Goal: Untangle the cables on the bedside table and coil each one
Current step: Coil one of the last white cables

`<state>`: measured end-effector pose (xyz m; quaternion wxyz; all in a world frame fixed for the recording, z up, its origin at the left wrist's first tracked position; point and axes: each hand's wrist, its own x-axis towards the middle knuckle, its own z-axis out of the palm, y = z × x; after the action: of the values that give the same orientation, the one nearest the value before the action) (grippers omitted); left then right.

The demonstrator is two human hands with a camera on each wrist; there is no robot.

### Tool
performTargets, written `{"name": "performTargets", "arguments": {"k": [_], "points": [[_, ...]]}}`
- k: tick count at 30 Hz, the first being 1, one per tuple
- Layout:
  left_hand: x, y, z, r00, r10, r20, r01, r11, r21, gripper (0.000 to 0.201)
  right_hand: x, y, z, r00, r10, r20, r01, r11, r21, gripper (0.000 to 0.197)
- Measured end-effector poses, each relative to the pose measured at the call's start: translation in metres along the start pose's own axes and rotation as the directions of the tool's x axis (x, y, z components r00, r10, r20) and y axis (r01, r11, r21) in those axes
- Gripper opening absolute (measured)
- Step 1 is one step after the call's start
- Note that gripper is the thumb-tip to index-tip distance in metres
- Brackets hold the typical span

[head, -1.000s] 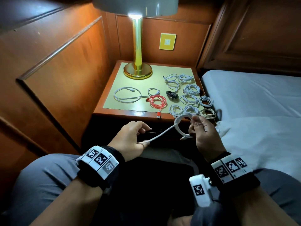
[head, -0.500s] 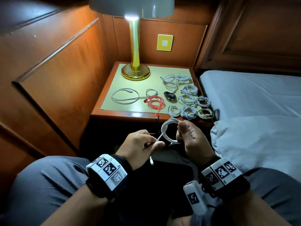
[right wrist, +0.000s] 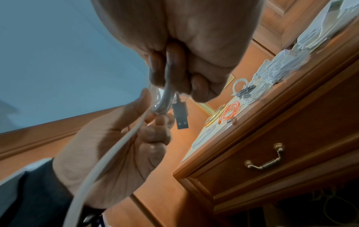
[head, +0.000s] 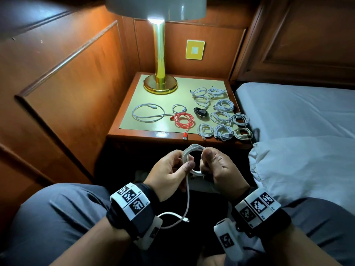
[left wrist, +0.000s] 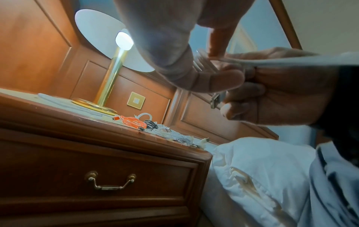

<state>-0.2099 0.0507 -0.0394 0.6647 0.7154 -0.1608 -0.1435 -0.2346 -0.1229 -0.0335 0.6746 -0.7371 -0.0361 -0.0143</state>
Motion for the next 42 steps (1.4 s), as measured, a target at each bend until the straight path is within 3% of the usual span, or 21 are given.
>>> {"name": "performTargets", "arguments": {"k": [4,7,10,12,14,19,24,29,36,42], "points": [[0.002,-0.001,-0.003,1.000,-0.004,0.005,0.004,0.999,-0.041,0.015,0.001,-0.002,-0.001,0.998,0.057,0.040,-0.060,0.995,0.080,0.054],[0.002,0.003,-0.006,0.999,-0.030,0.034,0.035,0.984,-0.173,0.014,0.000,-0.005,-0.001,0.989,0.121,0.088,-0.126,0.990,0.058,0.040],[-0.001,0.009,-0.007,0.982,-0.153,0.114,0.186,0.901,-0.392,0.021,-0.001,-0.008,0.000,0.977,0.177,0.117,-0.184,0.981,0.057,0.043],[-0.002,0.012,-0.008,0.958,-0.224,0.181,0.283,0.849,-0.446,0.024,-0.001,-0.011,0.000,0.976,0.181,0.119,-0.188,0.981,0.048,0.042],[-0.002,0.012,-0.008,0.951,-0.245,0.190,0.306,0.837,-0.454,0.025,-0.001,-0.012,0.001,0.977,0.188,0.097,-0.191,0.981,0.021,0.041],[0.000,0.010,-0.003,0.963,-0.260,0.071,0.265,0.869,-0.419,0.029,-0.002,-0.008,0.005,0.961,0.274,0.044,-0.276,0.960,0.040,0.040],[-0.001,0.017,-0.005,0.983,-0.174,0.061,0.184,0.958,-0.218,0.033,-0.003,-0.011,0.004,0.974,0.218,0.061,-0.220,0.975,0.021,0.029],[0.001,0.016,-0.012,0.985,-0.129,0.117,0.156,0.953,-0.262,0.039,-0.005,-0.014,0.006,0.979,0.189,0.076,-0.192,0.981,0.022,0.030],[0.001,0.016,-0.009,0.998,-0.063,-0.028,0.054,0.970,-0.237,0.038,-0.004,-0.012,0.005,0.977,0.197,0.078,-0.189,0.977,-0.101,0.027],[0.005,0.020,-0.011,0.996,-0.017,-0.093,-0.005,0.972,-0.234,0.036,-0.006,-0.013,0.006,0.971,0.229,0.076,-0.225,0.973,-0.051,0.026]]}}
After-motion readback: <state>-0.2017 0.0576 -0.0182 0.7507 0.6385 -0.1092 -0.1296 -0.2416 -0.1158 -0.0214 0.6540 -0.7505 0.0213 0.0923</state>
